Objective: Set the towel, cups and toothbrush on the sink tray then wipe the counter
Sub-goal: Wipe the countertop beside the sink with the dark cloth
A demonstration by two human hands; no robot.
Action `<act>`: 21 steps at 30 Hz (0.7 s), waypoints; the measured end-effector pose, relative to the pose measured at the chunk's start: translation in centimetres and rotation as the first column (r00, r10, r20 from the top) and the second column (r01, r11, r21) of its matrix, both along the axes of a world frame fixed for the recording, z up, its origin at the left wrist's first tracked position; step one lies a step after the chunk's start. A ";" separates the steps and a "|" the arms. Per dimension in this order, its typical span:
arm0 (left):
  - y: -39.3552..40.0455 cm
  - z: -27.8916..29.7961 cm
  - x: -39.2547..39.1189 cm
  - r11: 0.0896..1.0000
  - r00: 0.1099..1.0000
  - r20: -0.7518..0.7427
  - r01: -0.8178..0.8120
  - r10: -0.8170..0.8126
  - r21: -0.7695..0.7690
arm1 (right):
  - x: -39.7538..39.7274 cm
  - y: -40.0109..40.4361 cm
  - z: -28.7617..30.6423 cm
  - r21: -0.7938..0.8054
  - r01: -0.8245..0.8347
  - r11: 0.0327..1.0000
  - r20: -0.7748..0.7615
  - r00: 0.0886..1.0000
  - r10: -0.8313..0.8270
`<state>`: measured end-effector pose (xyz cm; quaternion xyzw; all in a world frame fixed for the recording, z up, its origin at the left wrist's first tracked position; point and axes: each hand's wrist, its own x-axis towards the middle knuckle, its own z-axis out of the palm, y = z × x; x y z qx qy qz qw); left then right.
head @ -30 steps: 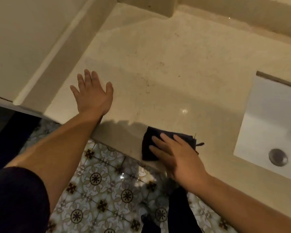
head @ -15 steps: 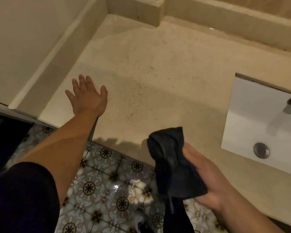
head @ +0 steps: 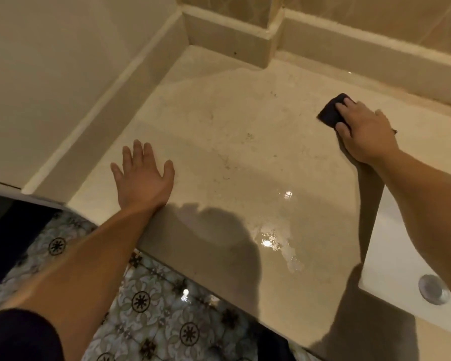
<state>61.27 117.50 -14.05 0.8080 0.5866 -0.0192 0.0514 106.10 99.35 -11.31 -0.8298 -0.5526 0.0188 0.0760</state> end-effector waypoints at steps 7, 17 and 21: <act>-0.3 0.3 0.0 1.000 0.999 0.031 0.015 -0.015 -0.008 | -10.4 -6.1 1.1 0.056 -0.133 0.990 -0.094 0.986 0.137; -0.4 1.6 -0.2 0.991 0.998 -0.016 0.065 -0.067 -0.114 | -34.0 -20.4 1.0 0.042 -0.379 0.924 -0.218 0.900 0.379; -3.0 3.5 -2.1 0.952 0.982 0.103 0.179 -0.158 -0.250 | -40.5 -24.2 0.2 0.099 -0.291 0.952 -0.614 0.734 0.288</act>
